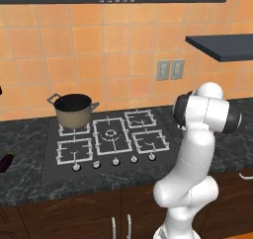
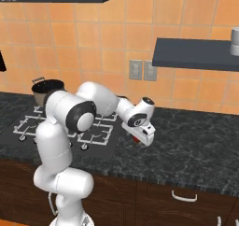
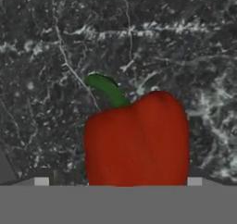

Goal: Put the eggplant and bell pepper in the pot. Retrieve the spatula and lightly stir the vegetables in the pot.

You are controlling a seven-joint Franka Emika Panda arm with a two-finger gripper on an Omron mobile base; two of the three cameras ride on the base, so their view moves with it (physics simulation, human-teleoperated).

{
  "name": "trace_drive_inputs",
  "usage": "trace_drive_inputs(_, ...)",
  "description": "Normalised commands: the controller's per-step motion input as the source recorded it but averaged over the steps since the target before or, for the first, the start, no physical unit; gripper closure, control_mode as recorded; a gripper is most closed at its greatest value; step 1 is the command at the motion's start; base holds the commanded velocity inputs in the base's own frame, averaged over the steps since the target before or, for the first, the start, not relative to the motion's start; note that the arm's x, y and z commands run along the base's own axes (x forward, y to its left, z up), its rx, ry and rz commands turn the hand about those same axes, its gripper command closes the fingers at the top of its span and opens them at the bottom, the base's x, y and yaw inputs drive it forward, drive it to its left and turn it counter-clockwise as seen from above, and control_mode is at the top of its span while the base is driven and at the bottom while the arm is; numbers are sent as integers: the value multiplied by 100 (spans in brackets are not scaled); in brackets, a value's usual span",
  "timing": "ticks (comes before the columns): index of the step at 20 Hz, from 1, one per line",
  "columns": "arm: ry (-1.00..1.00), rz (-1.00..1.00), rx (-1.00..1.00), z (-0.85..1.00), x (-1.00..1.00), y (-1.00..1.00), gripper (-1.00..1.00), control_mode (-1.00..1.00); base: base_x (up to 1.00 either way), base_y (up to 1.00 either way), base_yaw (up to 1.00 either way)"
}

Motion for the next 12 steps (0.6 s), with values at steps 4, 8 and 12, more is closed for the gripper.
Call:
trace_drive_inputs(4, -3, 0, 3, -28, 40, 0, -100, -100, 0, 0, 0)
trace_drive_inputs(8, 0, 0, 0, -49, 29, 5, 100, -100, 0, 0, 0)
trace_drive_inputs(12, -1, 0, 0, -11, 1, 0, 100, -100, 0, 0, 0)
